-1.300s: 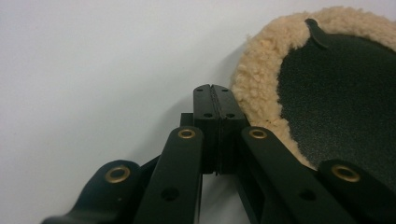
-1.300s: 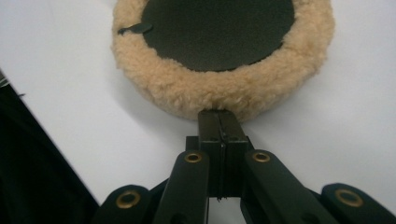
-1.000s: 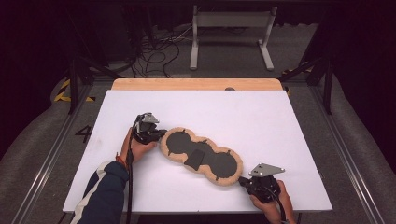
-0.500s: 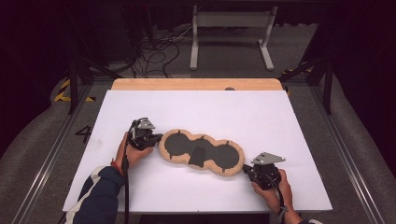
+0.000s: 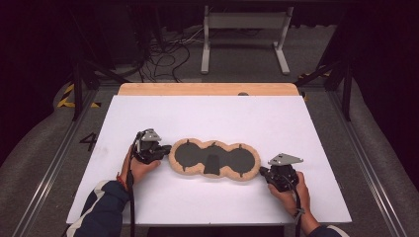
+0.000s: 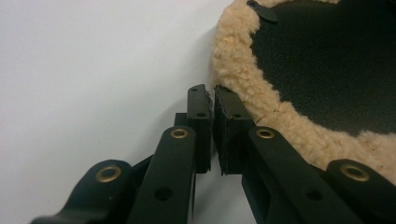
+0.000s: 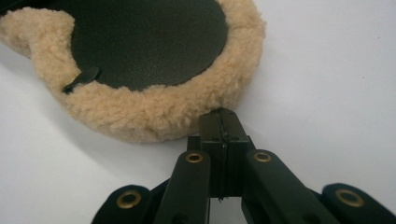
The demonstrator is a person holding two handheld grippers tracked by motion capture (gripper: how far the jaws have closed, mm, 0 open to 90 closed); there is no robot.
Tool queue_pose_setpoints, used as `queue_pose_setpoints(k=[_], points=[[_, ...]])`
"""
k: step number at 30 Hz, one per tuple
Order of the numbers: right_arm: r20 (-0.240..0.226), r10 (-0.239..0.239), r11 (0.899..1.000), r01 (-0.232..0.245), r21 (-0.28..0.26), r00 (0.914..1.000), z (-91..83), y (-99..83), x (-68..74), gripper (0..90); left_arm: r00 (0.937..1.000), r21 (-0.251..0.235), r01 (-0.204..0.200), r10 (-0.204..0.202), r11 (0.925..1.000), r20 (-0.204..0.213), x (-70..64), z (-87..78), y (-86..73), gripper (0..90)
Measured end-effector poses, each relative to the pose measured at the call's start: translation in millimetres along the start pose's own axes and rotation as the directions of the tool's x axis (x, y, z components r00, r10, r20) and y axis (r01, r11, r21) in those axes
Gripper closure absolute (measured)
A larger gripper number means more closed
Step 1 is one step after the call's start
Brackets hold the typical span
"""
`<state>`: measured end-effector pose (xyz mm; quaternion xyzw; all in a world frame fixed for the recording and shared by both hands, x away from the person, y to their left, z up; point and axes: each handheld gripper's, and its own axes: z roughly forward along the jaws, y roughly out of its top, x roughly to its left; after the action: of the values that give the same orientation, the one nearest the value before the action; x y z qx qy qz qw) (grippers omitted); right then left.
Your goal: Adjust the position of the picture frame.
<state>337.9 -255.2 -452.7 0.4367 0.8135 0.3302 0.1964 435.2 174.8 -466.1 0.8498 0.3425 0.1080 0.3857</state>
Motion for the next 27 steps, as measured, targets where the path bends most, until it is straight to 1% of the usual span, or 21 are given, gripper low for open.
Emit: queue_pose_setpoints(k=[1,2,5,7,8,9,10,12,13,14,15,16,19,20,22,24,26,27], points=[[-0.002,-0.002,1.0,0.002,0.0,1.0,0.2,0.2,-1.4,90.0,1.0,-0.001,-0.004,0.004,1.0,-0.005,-0.2,-0.1,0.1,84.9],[-0.009,-0.003,1.0,0.003,-0.002,1.0,0.3,0.0,-2.8,90.0,1.0,-0.001,0.005,-0.005,1.0,0.002,-0.5,0.4,0.0,85.0],[-0.027,0.009,1.0,-0.009,-0.004,0.9996,0.0,-1.0,-6.7,90.0,1.0,-0.001,-0.002,0.002,1.0,-0.002,-3.2,0.6,0.5,85.0],[-0.002,0.0,1.0,0.0,0.0,1.0,-0.6,-0.7,-10.0,90.0,0.9998,0.005,-0.019,0.019,0.9998,0.009,-5.9,0.2,0.3,85.1],[-0.002,0.0,1.0,0.0,0.0,1.0,-0.6,-0.7,-10.0,90.0,0.9998,0.008,-0.018,0.018,0.9998,0.008,-7.6,0.1,0.3,85.1],[-0.009,0.015,1.0,-0.016,-0.003,0.9998,-0.6,-1.1,-12.0,90.0,0.9999,0.006,-0.013,0.013,0.9999,0.005,-8.8,0.2,0.2,85.1],[-0.015,0.018,1.0,-0.018,-0.005,0.9997,-0.5,-1.1,-13.8,90.0,0.9999,0.004,-0.014,0.014,0.9999,0.007,-8.8,0.3,-0.1,84.6],[-0.013,0.012,1.0,-0.012,-0.005,0.9998,-0.2,-0.8,-14.5,90.0,0.9999,0.001,-0.01,0.01,1.0,0.013,-8.4,0.3,-0.6,83.9],[-0.011,0.008,1.0,-0.008,-0.005,0.9999,-0.2,-0.7,-14.4,90.0,0.9998,0.003,-0.022,0.022,0.9998,0.002,-9.0,0.1,-0.2,83.8],[-0.011,0.002,1.0,-0.002,-0.003,0.9999,-0.4,-0.4,-14.5,90.0,0.9997,0.009,-0.022,0.022,0.9997,0.006,-10.3,0.0,0.0,83.8],[-0.011,0.001,1.0,-0.001,-0.003,0.9999,-0.6,-0.4,-14.8,90.0,0.9994,0.012,-0.036,0.036,0.9993,-0.003,-11.2,-0.3,0.2,83.8],[-0.014,0.003,1.0,-0.003,-0.002,0.9999,-0.9,-0.6,-15.5,90.0,0.9992,0.013,-0.041,0.041,0.9991,-0.004,-11.9,-0.4,0.0,84.2],[-0.002,0.007,1.0,-0.007,-0.003,1.0,-0.3,0.3,-15.9,90.0,0.9988,0.009,-0.048,0.048,0.9988,0.001,-13.7,-0.8,-1.3,85.9],[0.003,0.009,1.0,-0.009,-0.003,1.0,0.1,0.7,-16.5,90.0,0.9993,0.003,-0.038,0.038,0.9993,-0.002,-15.4,-0.7,-2.2,85.9],[0.001,0.01,1.0,-0.01,-0.005,1.0,0.4,0.7,-17.0,90.0,0.9992,0.001,-0.04,0.04,0.9992,-0.003,-15.6,-0.6,-2.3,85.7],[-0.003,0.013,1.0,-0.013,-0.009,0.9999,0.8,0.4,-18.4,90.0,0.9988,0.002,-0.049,0.049,0.9988,0.003,-15.2,-0.8,-2.4,85.6],[0.004,0.011,1.0,-0.011,-0.01,0.9999,1.3,0.9,-19.3,90.0,0.9977,0.001,-0.068,0.068,0.9977,-0.004,-16.6,-0.9,-2.8,86.0],[0.004,0.011,1.0,-0.011,-0.01,0.9999,1.3,0.9,-19.3,90.0,0.9977,0.001,-0.068,0.068,0.9977,-0.004,-16.6,-0.9,-2.8,85.9]])
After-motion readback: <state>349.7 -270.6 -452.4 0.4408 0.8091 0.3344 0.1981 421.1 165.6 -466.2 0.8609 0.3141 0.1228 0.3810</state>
